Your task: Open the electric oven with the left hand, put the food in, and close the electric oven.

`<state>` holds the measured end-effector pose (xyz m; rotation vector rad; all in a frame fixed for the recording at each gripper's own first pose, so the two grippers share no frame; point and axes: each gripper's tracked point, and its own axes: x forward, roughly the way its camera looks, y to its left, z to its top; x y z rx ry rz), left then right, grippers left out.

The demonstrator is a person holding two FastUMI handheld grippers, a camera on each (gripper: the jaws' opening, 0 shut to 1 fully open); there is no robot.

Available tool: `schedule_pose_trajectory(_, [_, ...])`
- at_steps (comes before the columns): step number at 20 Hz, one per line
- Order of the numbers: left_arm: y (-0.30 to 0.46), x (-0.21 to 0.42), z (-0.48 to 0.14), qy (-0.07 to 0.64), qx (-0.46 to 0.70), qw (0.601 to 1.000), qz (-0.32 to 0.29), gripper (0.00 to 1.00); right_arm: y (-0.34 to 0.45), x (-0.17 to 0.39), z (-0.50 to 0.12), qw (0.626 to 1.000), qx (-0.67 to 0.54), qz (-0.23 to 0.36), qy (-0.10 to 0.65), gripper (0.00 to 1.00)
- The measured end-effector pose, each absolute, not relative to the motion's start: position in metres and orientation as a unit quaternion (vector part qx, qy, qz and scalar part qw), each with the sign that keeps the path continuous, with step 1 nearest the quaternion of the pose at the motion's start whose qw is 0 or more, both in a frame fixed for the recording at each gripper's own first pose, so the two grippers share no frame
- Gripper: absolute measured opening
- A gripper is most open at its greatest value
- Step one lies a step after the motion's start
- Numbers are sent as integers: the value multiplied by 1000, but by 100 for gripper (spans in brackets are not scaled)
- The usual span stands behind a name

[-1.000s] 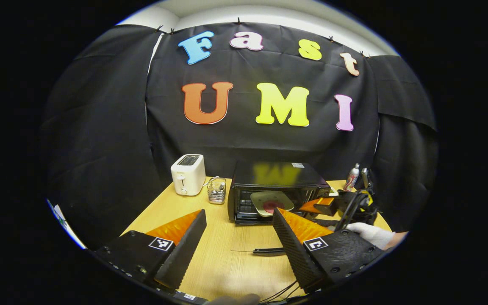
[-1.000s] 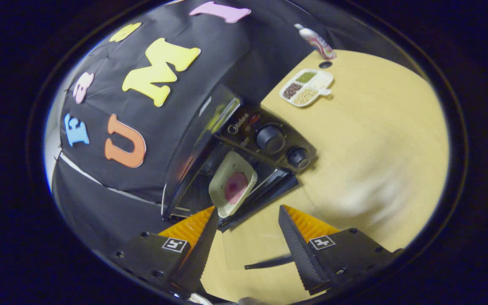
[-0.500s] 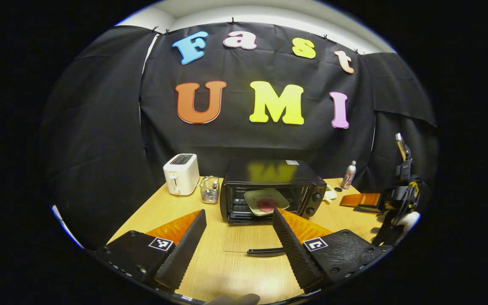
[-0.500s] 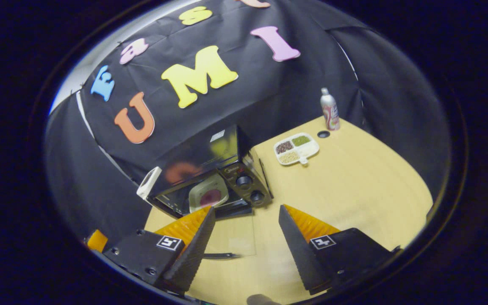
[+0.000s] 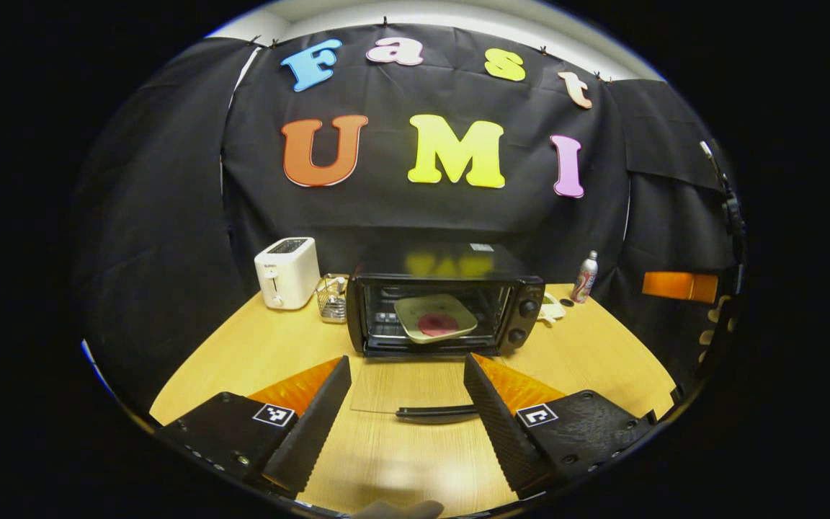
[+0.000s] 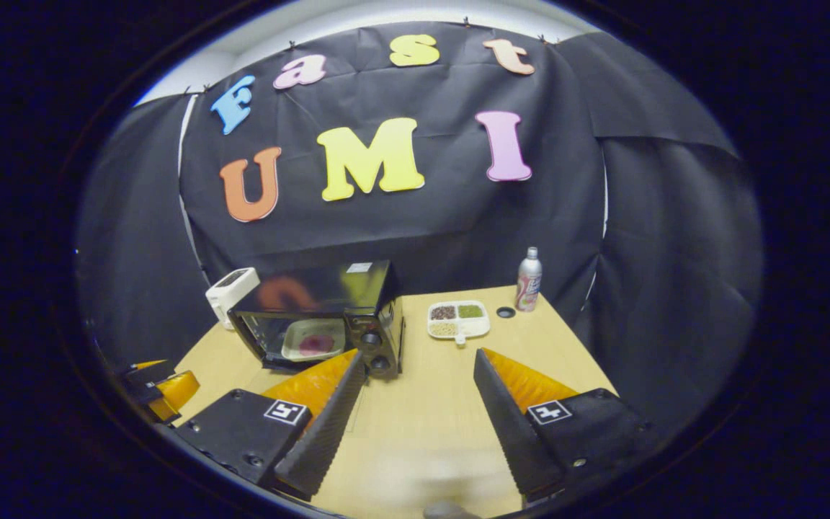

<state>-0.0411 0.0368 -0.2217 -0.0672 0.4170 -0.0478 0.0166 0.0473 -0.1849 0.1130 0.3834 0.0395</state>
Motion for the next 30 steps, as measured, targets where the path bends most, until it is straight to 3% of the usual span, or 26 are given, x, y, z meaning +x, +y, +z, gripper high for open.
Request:
schedule_pose_trajectory(17, [-25,-47,-382,341,-22,938,-60,96,-7,-37,-160,977,34,-32,209,96])
schedule_pose_trajectory(30, [-22,-14,-420,358,3,932,-48,95,-14,-32,-160,973,30,-42,224,96])
